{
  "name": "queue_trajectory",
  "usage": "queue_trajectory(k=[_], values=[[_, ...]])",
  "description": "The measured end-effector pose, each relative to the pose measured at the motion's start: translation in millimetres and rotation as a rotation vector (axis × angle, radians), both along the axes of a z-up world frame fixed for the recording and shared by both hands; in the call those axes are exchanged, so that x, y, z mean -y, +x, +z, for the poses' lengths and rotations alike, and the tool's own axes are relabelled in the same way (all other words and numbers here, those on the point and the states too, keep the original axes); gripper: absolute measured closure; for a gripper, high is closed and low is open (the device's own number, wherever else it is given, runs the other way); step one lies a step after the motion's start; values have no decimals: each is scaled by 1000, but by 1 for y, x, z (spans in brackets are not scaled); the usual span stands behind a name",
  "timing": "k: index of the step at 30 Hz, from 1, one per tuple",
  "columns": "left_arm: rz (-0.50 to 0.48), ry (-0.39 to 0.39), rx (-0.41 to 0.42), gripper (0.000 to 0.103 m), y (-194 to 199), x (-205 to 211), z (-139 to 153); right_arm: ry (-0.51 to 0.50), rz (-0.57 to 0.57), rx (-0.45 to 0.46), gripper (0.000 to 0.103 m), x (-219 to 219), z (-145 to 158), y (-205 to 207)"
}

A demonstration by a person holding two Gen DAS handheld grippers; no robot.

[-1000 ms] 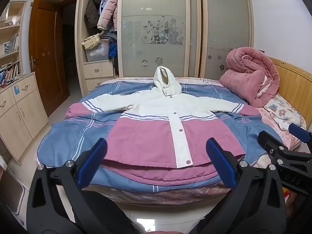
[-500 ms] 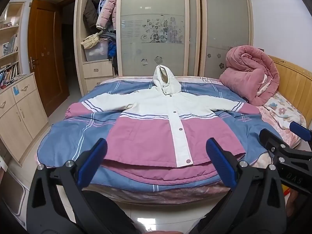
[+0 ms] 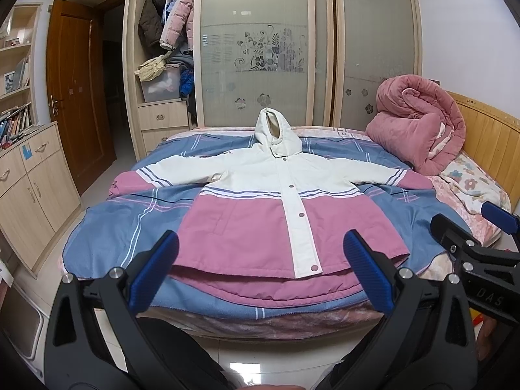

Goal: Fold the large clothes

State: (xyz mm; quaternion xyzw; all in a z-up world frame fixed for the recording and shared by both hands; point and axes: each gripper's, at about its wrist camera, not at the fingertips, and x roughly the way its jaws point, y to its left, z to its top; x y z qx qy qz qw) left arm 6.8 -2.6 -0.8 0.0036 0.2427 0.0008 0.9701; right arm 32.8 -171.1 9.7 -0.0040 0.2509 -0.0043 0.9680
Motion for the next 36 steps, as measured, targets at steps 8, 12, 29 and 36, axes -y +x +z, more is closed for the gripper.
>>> queue_trajectory(k=[8, 12, 29, 36], values=[[2, 0, 0, 2, 1, 0, -1, 1, 1, -1, 1, -1, 0, 0], [2, 1, -3, 2, 1, 1, -2, 2, 1, 0, 1, -1, 1, 0], [5, 3, 0, 2, 1, 1, -3, 2, 7, 3, 1, -3, 5, 0], [11, -1, 2, 2, 2, -4, -2, 4, 10, 7, 1, -3, 6, 0]])
